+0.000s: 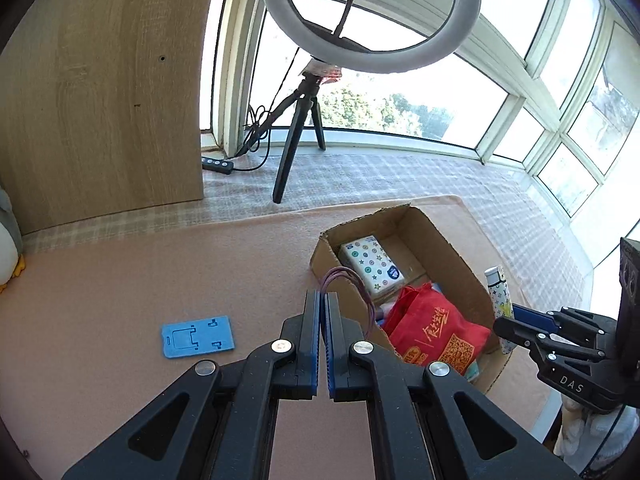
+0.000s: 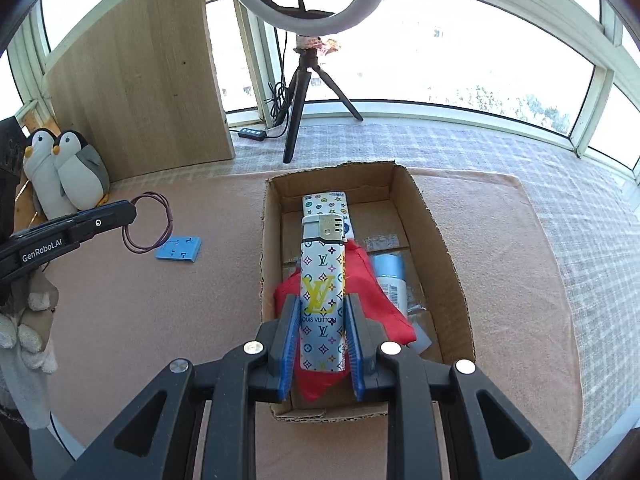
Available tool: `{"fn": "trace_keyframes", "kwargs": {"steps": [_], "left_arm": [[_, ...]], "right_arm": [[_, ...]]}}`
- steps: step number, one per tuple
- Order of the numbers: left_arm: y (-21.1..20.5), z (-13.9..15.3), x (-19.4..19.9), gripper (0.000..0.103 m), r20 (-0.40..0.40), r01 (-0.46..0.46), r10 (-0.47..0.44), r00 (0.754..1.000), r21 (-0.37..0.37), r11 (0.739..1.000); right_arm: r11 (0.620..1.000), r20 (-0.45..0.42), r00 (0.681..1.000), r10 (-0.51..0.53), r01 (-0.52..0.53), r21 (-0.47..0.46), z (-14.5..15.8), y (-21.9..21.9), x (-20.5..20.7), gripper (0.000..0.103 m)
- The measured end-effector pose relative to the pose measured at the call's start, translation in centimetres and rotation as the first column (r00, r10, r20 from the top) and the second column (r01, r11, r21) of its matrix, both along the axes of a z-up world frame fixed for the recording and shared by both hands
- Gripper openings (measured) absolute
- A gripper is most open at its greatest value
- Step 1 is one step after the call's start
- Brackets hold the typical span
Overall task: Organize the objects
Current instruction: 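Carry the rubber band and lighter into the box and open both grippers, then move the left gripper to the blue phone stand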
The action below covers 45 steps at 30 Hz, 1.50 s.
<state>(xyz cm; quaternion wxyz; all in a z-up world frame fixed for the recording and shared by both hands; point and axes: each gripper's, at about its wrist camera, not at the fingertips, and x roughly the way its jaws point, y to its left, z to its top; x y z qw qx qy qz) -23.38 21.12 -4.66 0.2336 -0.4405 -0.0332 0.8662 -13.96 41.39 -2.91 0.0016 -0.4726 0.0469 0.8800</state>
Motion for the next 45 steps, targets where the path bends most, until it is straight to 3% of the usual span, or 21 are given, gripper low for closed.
{"fn": "trace_keyframes", "kwargs": {"steps": [10,18,19,20,21,22,23,24,37,45], "left_arm": [[10.5,-2.8,-4.5,0.001,0.068,0.074,-0.076,0.995,0.025,0.997],[13.8,-4.1,-5.6,0.002,0.104,0.129,-0.132,0.986,0.034,0.991],[13.9,-4.1,-5.7,0.01,0.117,0.135,-0.139,0.983,0.038,0.99],[13.8,-4.1,-5.7,0.029,0.126,0.133,-0.138,0.982,0.042,0.99],[13.7,-4.1,-5.7,0.04,0.131,0.134,-0.139,0.982,0.045,0.99],[13.6,-4.0,-5.6,0.05,0.126,0.135,-0.14,0.982,0.044,0.99],[13.5,-3.9,-5.5,0.05,0.118,0.14,-0.144,0.983,0.037,0.989],[13.3,-3.8,-5.4,0.05,0.113,0.146,-0.148,0.983,0.026,0.989],[5.0,-3.1,-3.6,0.057,0.088,0.103,-0.1,0.991,-0.03,0.994],[-3.6,-4.5,-4.0,0.06,0.121,-0.012,0.019,0.993,-0.055,0.998]], "right_arm": [[1.0,0.042,0.999,-0.029,0.029,0.011,-2.5,4.7,-1.9,0.02],[0.999,0.06,0.998,-0.035,0.036,-0.015,-3.4,5.8,-1.7,0.02],[0.999,0.059,0.998,-0.033,0.034,-0.022,-3.4,5.8,-1.7,0.021],[0.999,0.058,0.998,-0.033,0.034,-0.025,-3.3,5.8,-1.6,0.024],[0.999,0.06,0.998,-0.034,0.036,-0.02,-3.2,5.8,-1.6,0.029],[0.999,0.051,0.998,-0.038,0.039,-0.016,-3.0,5.7,-1.5,0.042],[0.999,0.038,0.998,-0.041,0.042,-0.012,-2.7,5.6,-1.4,0.053],[0.999,0.029,0.999,-0.042,0.043,-0.013,-2.5,5.5,-1.3,0.054],[0.997,0.011,1.0,-0.02,0.021,-0.068,-1.4,1.8,0.1,0.054],[0.993,-0.003,1.0,-0.006,0.006,-0.121,-0.8,-1.6,1.9,0.054]]}}
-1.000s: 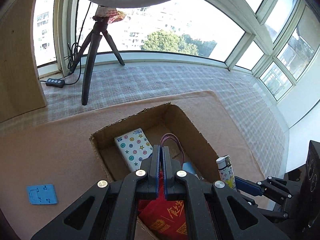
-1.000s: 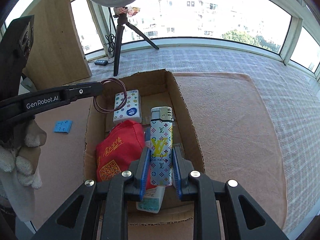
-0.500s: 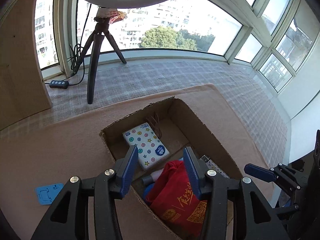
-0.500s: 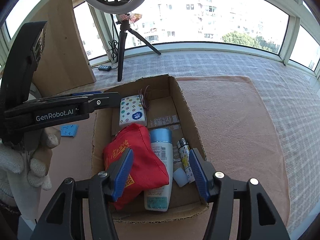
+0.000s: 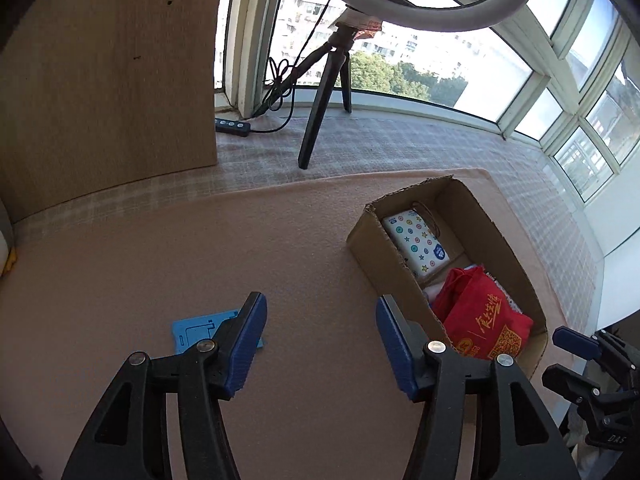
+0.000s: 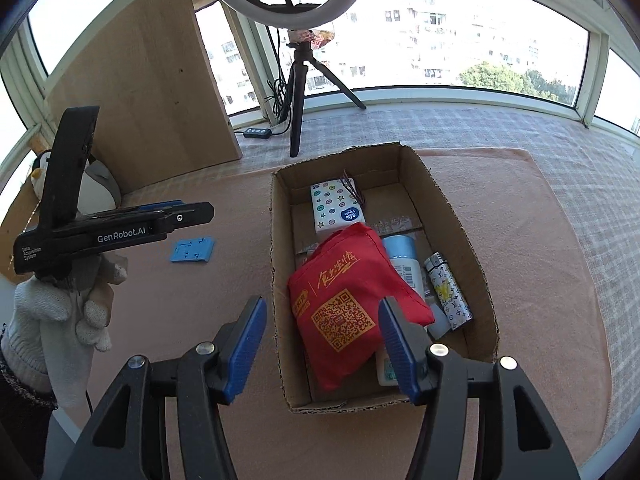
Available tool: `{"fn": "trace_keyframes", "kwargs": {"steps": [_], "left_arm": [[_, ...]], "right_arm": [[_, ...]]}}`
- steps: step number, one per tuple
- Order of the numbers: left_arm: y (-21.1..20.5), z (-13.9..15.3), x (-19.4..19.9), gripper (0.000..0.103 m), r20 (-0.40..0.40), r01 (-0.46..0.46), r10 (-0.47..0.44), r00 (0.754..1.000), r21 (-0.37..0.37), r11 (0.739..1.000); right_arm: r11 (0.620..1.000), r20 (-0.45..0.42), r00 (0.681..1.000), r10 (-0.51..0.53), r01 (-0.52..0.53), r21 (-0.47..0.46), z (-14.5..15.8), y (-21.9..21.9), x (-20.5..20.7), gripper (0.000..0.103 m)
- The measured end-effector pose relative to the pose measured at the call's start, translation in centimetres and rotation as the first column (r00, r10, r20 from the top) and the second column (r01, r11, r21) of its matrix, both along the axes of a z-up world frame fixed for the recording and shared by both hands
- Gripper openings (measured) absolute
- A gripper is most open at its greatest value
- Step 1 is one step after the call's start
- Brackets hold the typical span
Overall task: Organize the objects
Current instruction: 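Move the left gripper to the blue phone stand, then grasp the blue phone stand with the left gripper and lift it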
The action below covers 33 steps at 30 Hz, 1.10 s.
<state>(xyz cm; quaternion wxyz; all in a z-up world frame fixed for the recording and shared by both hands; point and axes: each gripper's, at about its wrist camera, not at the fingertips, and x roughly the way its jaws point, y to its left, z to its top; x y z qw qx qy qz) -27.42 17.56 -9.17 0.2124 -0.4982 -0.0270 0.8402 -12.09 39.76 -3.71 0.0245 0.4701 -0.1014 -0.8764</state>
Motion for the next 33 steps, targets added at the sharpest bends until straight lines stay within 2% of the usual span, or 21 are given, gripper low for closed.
{"fn": "trace_keyframes", "kwargs": {"steps": [5,9,18,21,28,33], "left_arm": [[-4.3,-0.7,-1.3,0.06,0.034,-0.059,0.059,0.998,0.013,0.998],[-6.3,-1.5,-2.5,0.06,0.056,-0.089,0.088,0.994,0.009,0.996],[-6.8,-5.0,-5.1,0.059,0.094,-0.08,0.087,0.992,-0.077,0.994],[-6.6,-6.2,-5.8,0.059,0.117,-0.079,0.088,0.989,-0.084,0.993],[-5.6,-8.4,-6.7,0.044,0.167,-0.056,0.069,0.983,-0.085,0.995],[-5.7,-9.3,-6.6,0.038,0.193,-0.053,0.063,0.979,-0.057,0.997]], "right_arm": [[1.0,0.005,1.0,0.005,-0.005,-0.028,-0.2,-1.7,0.4,0.054],[0.999,0.016,1.0,0.008,-0.008,-0.044,-0.7,-3.0,0.5,0.054],[0.999,0.028,1.0,-0.011,0.012,-0.049,-1.1,-4.6,2.2,0.054],[0.999,0.039,0.999,-0.016,0.017,-0.037,-1.3,-4.9,2.7,0.054],[0.999,0.065,0.997,-0.029,0.031,-0.025,-1.7,-5.5,3.5,0.054],[0.999,0.069,0.997,-0.032,0.033,-0.016,-1.7,-6.0,4.0,0.054]]}}
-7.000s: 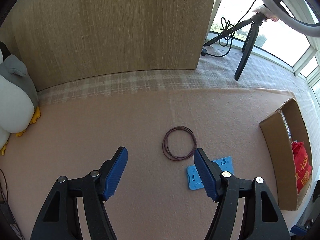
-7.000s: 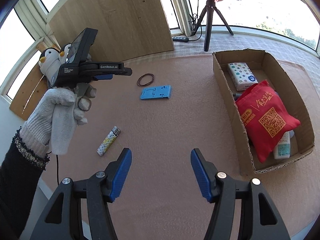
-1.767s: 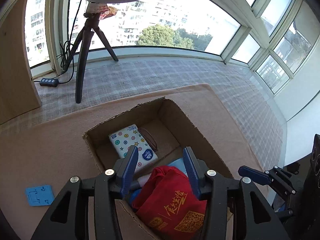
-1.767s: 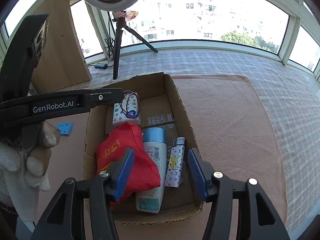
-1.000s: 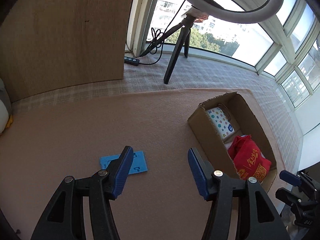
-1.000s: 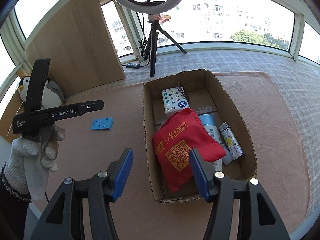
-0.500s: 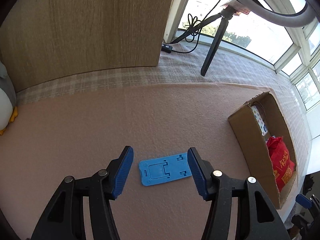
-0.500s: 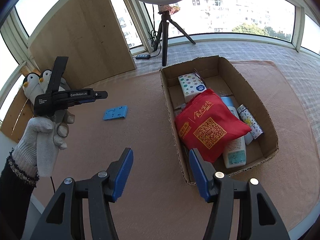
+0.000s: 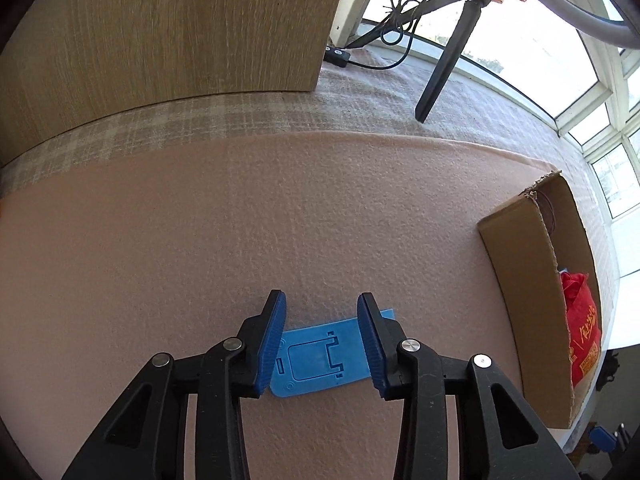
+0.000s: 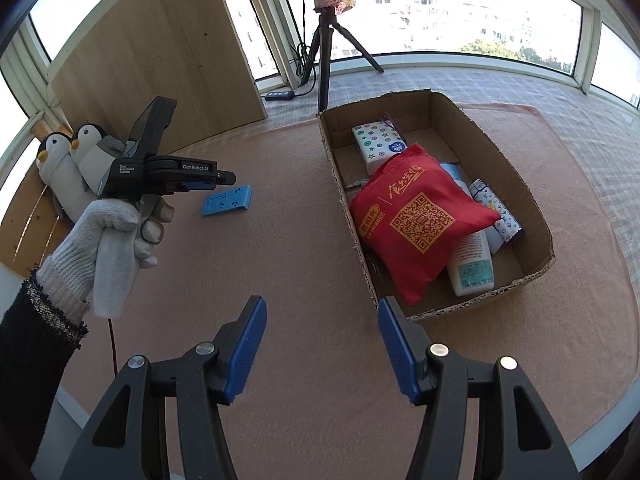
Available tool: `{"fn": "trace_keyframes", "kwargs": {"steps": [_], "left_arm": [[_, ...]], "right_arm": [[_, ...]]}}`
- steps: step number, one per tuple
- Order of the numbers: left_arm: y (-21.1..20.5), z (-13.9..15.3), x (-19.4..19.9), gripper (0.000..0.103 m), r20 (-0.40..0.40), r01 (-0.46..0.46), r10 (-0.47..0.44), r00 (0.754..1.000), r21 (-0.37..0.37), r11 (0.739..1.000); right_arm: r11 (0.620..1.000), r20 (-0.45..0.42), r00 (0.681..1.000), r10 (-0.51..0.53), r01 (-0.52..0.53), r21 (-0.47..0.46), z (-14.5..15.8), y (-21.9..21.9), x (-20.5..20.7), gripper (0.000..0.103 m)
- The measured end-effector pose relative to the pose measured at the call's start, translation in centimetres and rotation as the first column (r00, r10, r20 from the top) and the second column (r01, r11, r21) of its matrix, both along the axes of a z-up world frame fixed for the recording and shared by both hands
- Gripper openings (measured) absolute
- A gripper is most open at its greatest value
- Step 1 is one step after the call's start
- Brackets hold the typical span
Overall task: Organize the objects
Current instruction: 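Grasp the blue phone stand with the left gripper and lift it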
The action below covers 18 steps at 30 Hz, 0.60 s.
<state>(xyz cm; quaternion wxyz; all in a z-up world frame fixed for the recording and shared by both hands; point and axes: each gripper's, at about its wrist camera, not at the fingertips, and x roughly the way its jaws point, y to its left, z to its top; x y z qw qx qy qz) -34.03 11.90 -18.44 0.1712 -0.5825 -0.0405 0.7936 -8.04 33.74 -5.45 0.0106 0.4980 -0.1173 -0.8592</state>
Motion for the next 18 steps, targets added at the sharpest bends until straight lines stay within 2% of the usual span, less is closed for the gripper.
{"fn": "trace_keyframes", "kwargs": {"steps": [9,13,18], "left_arm": [[0.4,-0.2,3.6,0.036,-0.031,0.063,-0.063,0.997,-0.014,0.998],[0.9,-0.1,6.1,0.036,-0.06,0.093,-0.096,0.994,-0.045,0.995],[1.1,-0.1,8.8,0.034,-0.069,0.096,-0.098,0.993,-0.035,0.995]], "right_arm": [[1.0,0.0,1.0,0.005,-0.005,-0.004,0.1,-0.7,-0.3,0.054],[1.0,-0.001,1.0,0.024,-0.024,-0.004,0.1,-1.3,-0.7,0.054],[0.999,-0.003,0.999,0.041,-0.041,-0.006,0.0,-1.9,-0.8,0.054]]}}
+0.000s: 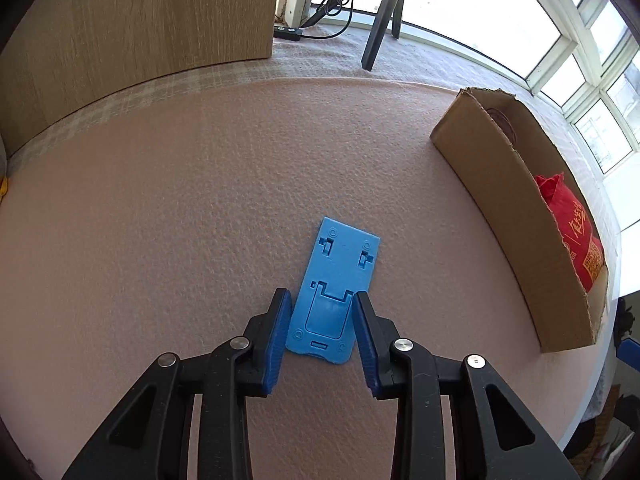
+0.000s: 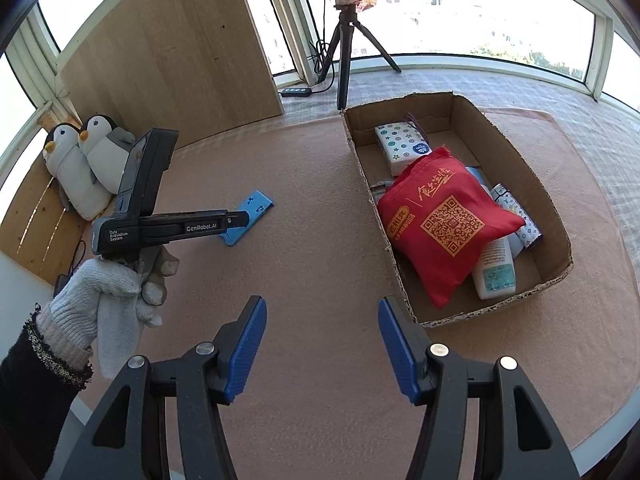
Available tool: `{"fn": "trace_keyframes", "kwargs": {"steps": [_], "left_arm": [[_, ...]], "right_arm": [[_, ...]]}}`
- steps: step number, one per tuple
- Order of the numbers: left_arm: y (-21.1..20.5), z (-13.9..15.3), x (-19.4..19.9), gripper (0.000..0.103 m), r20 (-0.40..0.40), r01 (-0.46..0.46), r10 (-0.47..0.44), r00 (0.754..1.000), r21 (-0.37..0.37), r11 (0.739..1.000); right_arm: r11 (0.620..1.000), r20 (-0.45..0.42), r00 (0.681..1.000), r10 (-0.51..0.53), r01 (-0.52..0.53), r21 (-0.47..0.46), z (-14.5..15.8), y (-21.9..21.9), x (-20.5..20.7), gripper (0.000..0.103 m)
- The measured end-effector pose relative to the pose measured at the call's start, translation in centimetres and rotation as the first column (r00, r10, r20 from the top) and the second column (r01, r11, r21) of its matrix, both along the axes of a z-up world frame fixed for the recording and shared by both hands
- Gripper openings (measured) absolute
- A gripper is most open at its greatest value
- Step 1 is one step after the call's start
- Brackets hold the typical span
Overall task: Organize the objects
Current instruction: 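Set the blue stand down and open the left gripper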
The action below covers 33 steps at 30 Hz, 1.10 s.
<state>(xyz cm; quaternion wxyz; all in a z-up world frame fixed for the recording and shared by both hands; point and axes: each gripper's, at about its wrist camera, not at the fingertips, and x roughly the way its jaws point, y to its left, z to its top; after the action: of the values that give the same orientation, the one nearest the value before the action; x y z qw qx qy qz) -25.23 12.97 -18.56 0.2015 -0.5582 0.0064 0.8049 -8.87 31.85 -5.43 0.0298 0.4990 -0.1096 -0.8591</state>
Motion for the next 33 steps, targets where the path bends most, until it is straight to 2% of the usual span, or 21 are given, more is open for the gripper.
{"fn": "trace_keyframes", "kwargs": {"steps": [6,9,11,15,16,20,22,26,33], "left_arm": [[0.7,0.2,3.0,0.033,-0.022,0.019,-0.019,1.0,-0.016,1.0],[1.0,0.1,4.4,0.027,-0.023,0.028,-0.028,0.999,-0.01,1.0],[1.0,0.2,4.8,0.024,0.002,0.031,-0.032,1.0,0.026,0.999],[0.6,0.3,4.4,0.025,0.023,0.013,-0.014,1.0,0.051,0.999],[0.3,0.6,4.3,0.027,0.022,0.003,-0.004,1.0,0.06,0.998],[-0.7,1.8,3.5,0.048,-0.012,-0.008,0.009,1.0,0.086,0.996],[-1.0,2.1,3.2,0.048,-0.021,-0.002,0.004,1.0,0.086,0.996],[-1.5,2.2,3.4,0.056,-0.041,0.0,0.002,0.999,0.069,0.998],[-2.5,1.6,3.7,0.057,-0.044,0.008,-0.004,0.999,0.09,0.996]], "right_arm": [[1.0,0.003,1.0,0.007,-0.007,-0.001,-0.1,-0.1,-0.3,0.054],[1.0,0.007,1.0,0.012,-0.012,-0.003,-0.3,0.0,-0.4,0.054],[1.0,0.009,1.0,0.01,-0.01,-0.003,-0.4,0.1,-0.5,0.054],[1.0,0.017,1.0,0.012,-0.012,-0.011,-0.6,0.3,-0.9,0.054],[1.0,0.017,1.0,0.015,-0.014,-0.013,-0.6,0.3,-1.1,0.054],[0.997,0.034,0.998,0.051,-0.049,-0.052,-0.7,-0.3,-2.5,0.054],[0.996,0.035,0.997,0.07,-0.067,-0.061,-0.8,-0.8,-3.7,0.054],[0.99,0.063,0.992,0.108,-0.101,-0.096,-1.5,-2.1,-6.6,0.055],[0.979,0.13,0.981,0.142,-0.12,-0.165,-3.4,-4.0,-10.8,0.058]]}}
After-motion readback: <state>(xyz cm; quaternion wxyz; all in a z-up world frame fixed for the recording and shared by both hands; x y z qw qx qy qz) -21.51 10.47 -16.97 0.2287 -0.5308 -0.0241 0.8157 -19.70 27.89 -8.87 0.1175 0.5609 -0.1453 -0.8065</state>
